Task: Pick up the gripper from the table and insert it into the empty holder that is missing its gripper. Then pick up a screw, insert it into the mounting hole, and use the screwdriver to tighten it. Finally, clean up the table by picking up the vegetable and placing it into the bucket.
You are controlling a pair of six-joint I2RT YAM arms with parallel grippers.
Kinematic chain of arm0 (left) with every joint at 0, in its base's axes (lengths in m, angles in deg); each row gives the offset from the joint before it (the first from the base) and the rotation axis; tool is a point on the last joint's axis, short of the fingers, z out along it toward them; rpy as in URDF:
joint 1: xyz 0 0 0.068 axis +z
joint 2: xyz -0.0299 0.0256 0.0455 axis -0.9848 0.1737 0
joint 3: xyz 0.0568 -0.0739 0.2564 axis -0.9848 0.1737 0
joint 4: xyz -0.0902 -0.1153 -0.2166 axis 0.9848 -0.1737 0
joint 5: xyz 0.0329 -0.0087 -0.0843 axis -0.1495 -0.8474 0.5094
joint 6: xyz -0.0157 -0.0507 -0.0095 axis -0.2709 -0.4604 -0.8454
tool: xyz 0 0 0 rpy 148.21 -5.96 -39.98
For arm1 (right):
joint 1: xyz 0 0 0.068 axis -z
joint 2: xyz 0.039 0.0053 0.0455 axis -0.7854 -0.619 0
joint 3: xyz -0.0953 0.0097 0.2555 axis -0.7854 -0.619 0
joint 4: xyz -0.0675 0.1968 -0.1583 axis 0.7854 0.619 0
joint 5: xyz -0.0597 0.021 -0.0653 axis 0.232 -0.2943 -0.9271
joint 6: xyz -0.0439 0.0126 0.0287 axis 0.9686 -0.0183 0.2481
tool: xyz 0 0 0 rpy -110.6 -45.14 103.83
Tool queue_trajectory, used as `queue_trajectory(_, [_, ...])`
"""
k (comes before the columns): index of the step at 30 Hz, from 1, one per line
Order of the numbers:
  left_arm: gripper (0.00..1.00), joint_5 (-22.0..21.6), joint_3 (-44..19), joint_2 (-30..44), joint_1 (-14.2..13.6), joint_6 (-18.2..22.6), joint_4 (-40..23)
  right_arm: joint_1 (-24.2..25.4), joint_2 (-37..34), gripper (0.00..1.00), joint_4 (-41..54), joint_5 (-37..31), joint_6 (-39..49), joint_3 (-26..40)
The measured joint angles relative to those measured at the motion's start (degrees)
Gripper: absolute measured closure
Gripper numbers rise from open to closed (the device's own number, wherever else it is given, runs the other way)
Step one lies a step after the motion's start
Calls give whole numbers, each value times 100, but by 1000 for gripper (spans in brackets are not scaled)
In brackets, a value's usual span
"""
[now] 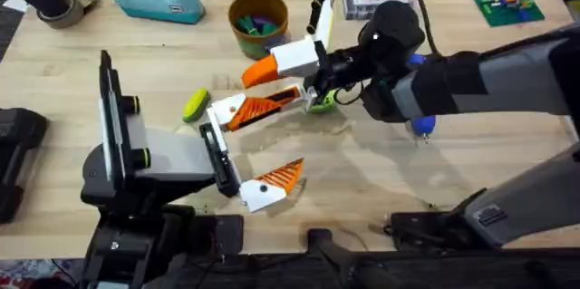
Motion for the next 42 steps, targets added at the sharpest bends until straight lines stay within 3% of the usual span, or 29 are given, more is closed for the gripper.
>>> queue_trajectory(11, [9,1,0,2,0,-14,0,324,1,7,-628,1,-230,-61])
queue_trajectory(18, [9,0,0,0,0,-17,0,725,2,7,-766,-7,-312,-654])
queue_trajectory(30, [9,0,0,0,0,-20,0,520,2,7,-990,-314,-76,-1402])
queue_trajectory(42, [9,0,0,0,0,-20,0,222,2,15,-1126,-453,-34,-1438])
